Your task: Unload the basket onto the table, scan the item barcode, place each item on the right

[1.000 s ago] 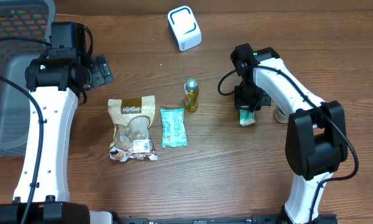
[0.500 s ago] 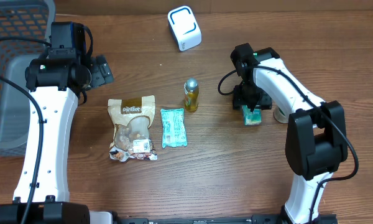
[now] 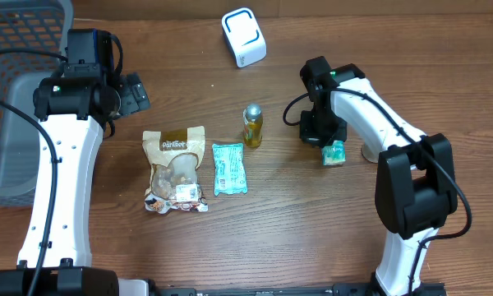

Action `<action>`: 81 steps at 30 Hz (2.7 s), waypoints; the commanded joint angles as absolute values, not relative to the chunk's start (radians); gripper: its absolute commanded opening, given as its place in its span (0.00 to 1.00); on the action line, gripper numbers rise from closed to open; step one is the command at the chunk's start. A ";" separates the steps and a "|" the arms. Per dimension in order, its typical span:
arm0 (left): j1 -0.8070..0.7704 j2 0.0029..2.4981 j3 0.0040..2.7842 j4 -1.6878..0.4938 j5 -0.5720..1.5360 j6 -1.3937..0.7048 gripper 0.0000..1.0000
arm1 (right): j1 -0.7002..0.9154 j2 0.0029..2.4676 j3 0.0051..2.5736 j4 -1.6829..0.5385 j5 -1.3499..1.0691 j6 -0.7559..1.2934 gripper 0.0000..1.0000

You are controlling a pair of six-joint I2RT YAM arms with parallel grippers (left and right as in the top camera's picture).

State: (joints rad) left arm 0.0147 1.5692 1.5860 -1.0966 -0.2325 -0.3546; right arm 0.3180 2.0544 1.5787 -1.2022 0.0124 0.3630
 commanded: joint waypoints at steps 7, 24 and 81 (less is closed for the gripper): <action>0.013 1.566 1.591 -1.096 -0.242 -0.329 0.99 | 0.348 2.059 1.570 -1.179 -0.036 0.368 0.04; 0.013 1.566 1.591 -1.096 -0.242 -0.328 1.00 | 0.348 2.078 1.570 -1.182 0.022 0.368 0.04; 0.013 1.566 1.591 -1.096 -0.242 -0.329 1.00 | 0.264 2.074 1.752 -1.311 0.071 0.464 1.00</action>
